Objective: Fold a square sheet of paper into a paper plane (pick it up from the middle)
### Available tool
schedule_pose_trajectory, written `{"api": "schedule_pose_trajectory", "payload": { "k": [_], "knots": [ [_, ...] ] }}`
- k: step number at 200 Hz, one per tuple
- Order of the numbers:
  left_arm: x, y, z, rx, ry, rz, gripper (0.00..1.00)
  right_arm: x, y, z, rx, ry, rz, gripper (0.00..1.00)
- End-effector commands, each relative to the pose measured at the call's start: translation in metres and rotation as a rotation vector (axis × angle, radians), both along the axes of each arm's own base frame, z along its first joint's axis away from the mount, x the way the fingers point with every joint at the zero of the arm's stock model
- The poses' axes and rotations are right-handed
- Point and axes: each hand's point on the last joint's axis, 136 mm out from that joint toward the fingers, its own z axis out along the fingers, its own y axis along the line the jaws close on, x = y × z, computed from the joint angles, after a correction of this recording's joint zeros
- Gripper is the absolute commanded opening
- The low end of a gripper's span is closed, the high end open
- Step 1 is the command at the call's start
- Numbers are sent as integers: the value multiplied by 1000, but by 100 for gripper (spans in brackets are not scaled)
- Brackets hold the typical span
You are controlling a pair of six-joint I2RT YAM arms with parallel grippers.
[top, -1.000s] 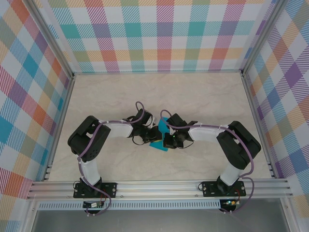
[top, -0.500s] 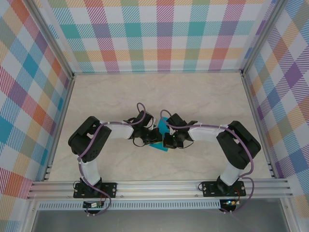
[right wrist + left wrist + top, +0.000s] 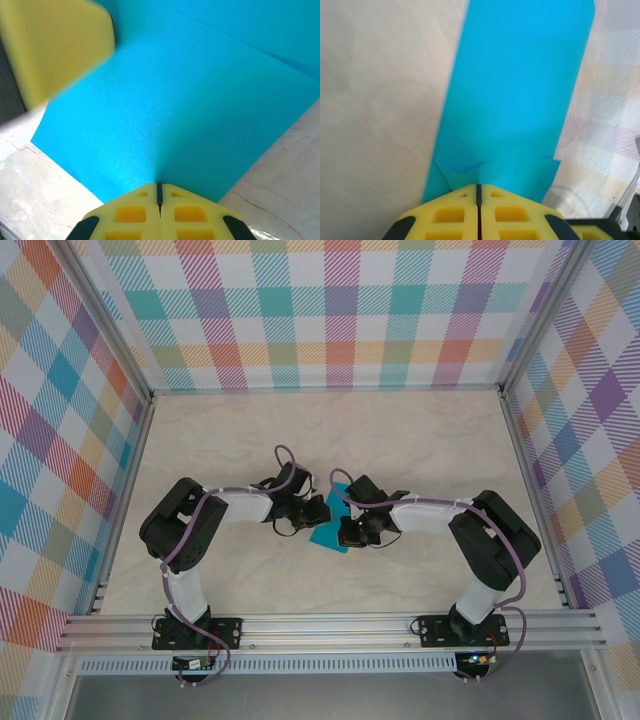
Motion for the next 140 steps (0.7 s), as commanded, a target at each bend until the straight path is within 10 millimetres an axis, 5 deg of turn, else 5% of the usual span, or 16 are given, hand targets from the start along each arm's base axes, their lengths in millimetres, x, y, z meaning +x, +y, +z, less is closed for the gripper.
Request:
{"api": "schedule_pose_trajectory", "payload": {
  "k": [1,40,75,111,140],
  "knots": [
    [43,30,-13,109,-86,108,7,-38,-50,-41,-221,126,9,0],
    [59,38,-7,138,-101,95,7,-30,-39,-30,-178,101,1,0],
    [74,42,33,83,-155,134,17,7,9,23,17,14,-32,0],
    [71,45,70,40,-190,173,46,45,23,80,115,-122,-122,27],
    [58,54,74,32,-169,214,67,59,1,82,85,-169,-168,51]
  ]
}}
